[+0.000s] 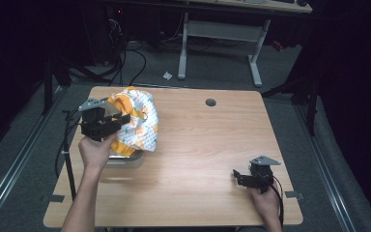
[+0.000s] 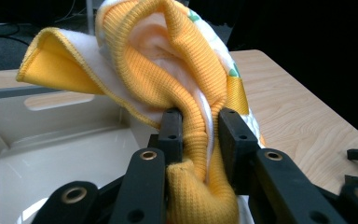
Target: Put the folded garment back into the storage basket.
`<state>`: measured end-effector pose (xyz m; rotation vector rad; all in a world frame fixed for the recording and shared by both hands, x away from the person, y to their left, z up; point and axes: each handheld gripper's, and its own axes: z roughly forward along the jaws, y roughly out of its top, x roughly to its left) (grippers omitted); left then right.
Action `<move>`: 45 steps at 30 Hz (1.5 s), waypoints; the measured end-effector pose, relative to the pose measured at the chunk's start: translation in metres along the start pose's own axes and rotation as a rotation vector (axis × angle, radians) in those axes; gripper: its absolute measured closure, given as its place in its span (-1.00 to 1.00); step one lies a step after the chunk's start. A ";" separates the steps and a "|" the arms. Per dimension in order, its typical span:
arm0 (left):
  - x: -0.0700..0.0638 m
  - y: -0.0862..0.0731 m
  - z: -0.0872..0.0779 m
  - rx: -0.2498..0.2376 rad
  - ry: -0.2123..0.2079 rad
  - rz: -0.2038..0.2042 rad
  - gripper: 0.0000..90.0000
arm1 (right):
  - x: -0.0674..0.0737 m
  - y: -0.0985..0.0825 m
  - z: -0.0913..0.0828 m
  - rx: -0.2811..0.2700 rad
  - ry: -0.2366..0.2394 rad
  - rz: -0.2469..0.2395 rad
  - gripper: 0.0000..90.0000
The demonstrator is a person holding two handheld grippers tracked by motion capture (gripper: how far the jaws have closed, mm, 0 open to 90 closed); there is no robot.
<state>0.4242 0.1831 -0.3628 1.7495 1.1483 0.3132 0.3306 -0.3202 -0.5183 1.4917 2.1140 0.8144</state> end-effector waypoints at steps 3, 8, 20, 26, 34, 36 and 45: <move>0.007 -0.003 -0.001 0.007 0.007 -0.012 0.62 | 0.000 0.000 0.000 0.000 0.000 0.000 -0.63; 0.013 -0.005 -0.001 0.014 0.017 -0.021 0.62 | 0.000 0.000 0.000 0.000 0.000 0.000 -0.63; 0.029 -0.013 0.000 0.039 0.034 -0.050 0.62 | 0.000 0.000 0.000 0.001 0.000 0.000 -0.63; 0.035 -0.019 0.004 0.047 0.036 -0.060 0.62 | 0.000 0.000 0.000 0.001 0.000 0.000 -0.63; 0.042 -0.024 0.014 0.077 0.042 -0.073 0.61 | 0.000 0.000 0.000 0.001 0.000 0.000 -0.63; 0.043 -0.025 0.016 0.084 0.046 -0.069 0.61 | 0.000 0.000 0.000 0.001 0.000 0.000 -0.63; 0.047 -0.028 0.027 0.116 0.075 -0.052 0.61 | 0.000 0.000 0.000 0.001 0.000 0.000 -0.63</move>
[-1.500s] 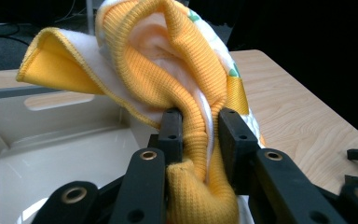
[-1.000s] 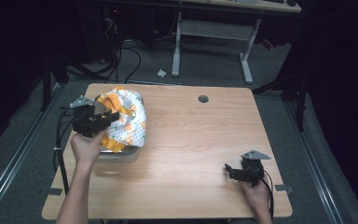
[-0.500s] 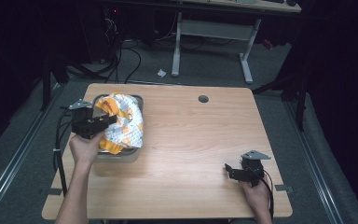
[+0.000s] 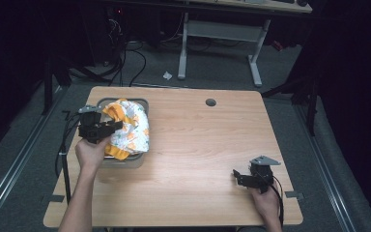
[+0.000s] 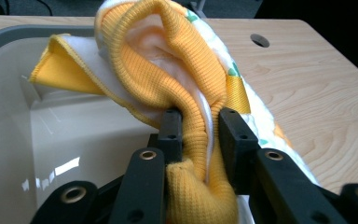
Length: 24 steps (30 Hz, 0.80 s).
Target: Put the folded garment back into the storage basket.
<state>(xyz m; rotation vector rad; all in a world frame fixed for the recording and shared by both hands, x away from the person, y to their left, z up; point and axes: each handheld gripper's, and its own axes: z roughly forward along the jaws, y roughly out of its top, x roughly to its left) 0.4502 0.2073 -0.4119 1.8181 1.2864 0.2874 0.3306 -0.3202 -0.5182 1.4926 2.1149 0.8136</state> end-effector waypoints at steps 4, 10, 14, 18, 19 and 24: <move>0.003 -0.001 0.003 0.009 0.006 -0.003 0.61 | 0.000 0.000 0.000 0.000 0.000 0.000 -0.63; 0.009 -0.002 0.014 0.042 0.029 -0.002 0.61 | 0.000 0.000 0.000 0.000 0.000 0.000 -0.63; 0.010 -0.004 0.022 0.059 0.045 -0.002 0.61 | 0.000 0.000 0.000 0.000 0.000 0.000 -0.63; 0.012 -0.005 0.030 0.085 0.065 0.001 0.60 | 0.000 0.000 0.000 0.000 0.000 0.000 -0.63; 0.013 -0.005 0.032 0.092 0.069 0.001 0.60 | 0.000 0.000 0.000 0.000 0.000 -0.001 -0.63; 0.015 -0.008 0.041 0.130 0.097 0.010 0.59 | 0.000 0.000 0.000 0.000 0.000 0.000 -0.63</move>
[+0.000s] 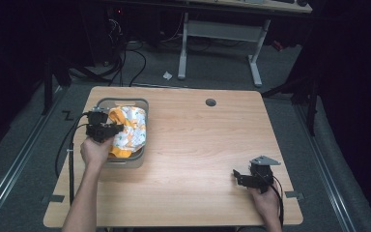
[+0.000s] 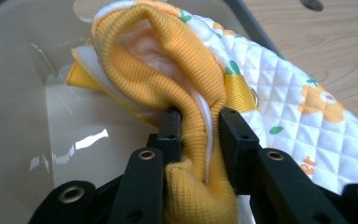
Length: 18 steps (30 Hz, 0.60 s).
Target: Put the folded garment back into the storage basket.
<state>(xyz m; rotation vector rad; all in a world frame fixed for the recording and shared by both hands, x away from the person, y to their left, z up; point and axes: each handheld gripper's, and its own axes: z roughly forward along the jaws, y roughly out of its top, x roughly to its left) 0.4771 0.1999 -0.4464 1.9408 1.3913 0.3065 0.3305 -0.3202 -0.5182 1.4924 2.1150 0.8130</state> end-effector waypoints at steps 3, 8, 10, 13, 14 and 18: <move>0.000 0.000 0.004 0.026 0.013 -0.002 0.59 | 0.000 0.000 0.000 0.000 0.000 0.000 -0.63; 0.001 0.000 0.006 0.049 0.054 -0.018 0.56 | 0.000 0.000 0.000 0.000 0.000 0.000 -0.63; 0.001 0.000 0.008 0.064 0.070 -0.017 0.51 | 0.000 0.000 0.000 0.000 0.000 0.000 -0.63; 0.000 0.001 0.009 0.077 0.117 -0.018 0.28 | 0.000 0.000 0.000 0.000 0.000 0.000 -0.63; 0.000 0.001 0.009 0.077 0.117 -0.018 0.19 | 0.000 0.000 0.000 0.000 0.000 0.000 -0.63; -0.002 0.002 0.004 0.044 0.171 -0.017 -0.07 | 0.000 0.000 0.000 0.000 0.000 0.000 -0.63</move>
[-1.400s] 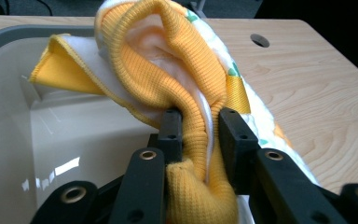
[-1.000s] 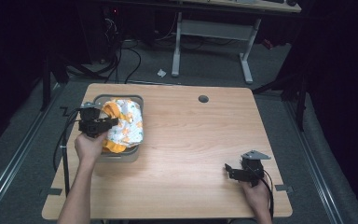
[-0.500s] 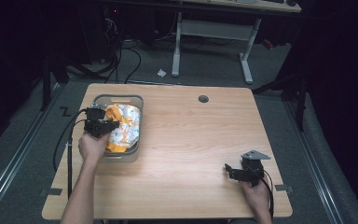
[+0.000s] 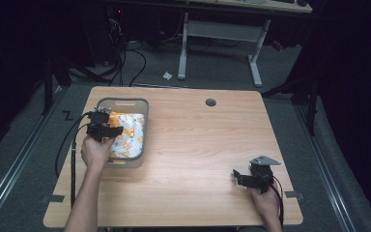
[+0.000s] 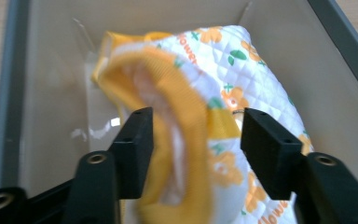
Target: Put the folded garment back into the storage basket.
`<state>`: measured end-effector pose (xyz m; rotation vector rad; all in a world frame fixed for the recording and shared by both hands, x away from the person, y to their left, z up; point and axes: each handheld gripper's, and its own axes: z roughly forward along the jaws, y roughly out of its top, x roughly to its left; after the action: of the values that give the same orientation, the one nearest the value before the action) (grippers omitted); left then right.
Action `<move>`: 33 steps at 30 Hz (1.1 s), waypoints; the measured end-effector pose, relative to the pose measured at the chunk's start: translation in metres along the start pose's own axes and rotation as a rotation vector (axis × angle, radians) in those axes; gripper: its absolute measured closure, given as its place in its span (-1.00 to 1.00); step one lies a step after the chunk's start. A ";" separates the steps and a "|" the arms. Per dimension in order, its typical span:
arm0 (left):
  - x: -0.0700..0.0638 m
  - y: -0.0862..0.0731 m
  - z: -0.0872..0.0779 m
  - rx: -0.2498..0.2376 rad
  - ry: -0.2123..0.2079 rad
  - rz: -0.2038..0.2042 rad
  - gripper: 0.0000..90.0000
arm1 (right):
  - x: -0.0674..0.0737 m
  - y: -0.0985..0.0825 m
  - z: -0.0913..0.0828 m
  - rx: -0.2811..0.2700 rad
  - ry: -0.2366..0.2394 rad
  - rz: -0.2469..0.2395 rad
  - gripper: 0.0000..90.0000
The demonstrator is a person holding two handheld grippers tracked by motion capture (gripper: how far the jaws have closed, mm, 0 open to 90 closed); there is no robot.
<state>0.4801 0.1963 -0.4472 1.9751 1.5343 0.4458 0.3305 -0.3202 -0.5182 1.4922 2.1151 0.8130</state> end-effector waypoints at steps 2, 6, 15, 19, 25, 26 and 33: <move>-0.002 0.000 -0.005 -0.020 0.014 0.009 -0.12 | 0.000 0.000 0.000 0.000 0.000 0.000 -0.63; -0.005 0.000 -0.011 -0.045 0.016 0.030 -0.16 | 0.000 0.000 0.000 0.000 0.000 0.000 -0.63; -0.021 -0.001 -0.028 -0.114 -0.035 0.055 -0.19 | 0.000 0.000 0.000 0.000 0.000 0.000 -0.63; -0.025 -0.001 -0.031 -0.124 -0.042 0.058 -0.22 | 0.000 0.000 0.000 0.000 0.000 0.000 -0.63; -0.031 -0.004 -0.037 -0.155 -0.066 0.048 -0.24 | 0.000 0.000 0.000 0.000 0.000 0.000 -0.63; -0.032 -0.004 -0.038 -0.158 -0.069 0.048 -0.24 | 0.000 0.000 0.000 0.000 0.000 0.000 -0.63; -0.040 -0.008 -0.045 -0.182 -0.075 0.063 -0.25 | 0.000 0.000 0.000 0.000 0.000 0.000 -0.63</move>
<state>0.4362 0.1704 -0.4146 1.8818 1.3394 0.5126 0.3305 -0.3202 -0.5182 1.4922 2.1149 0.8131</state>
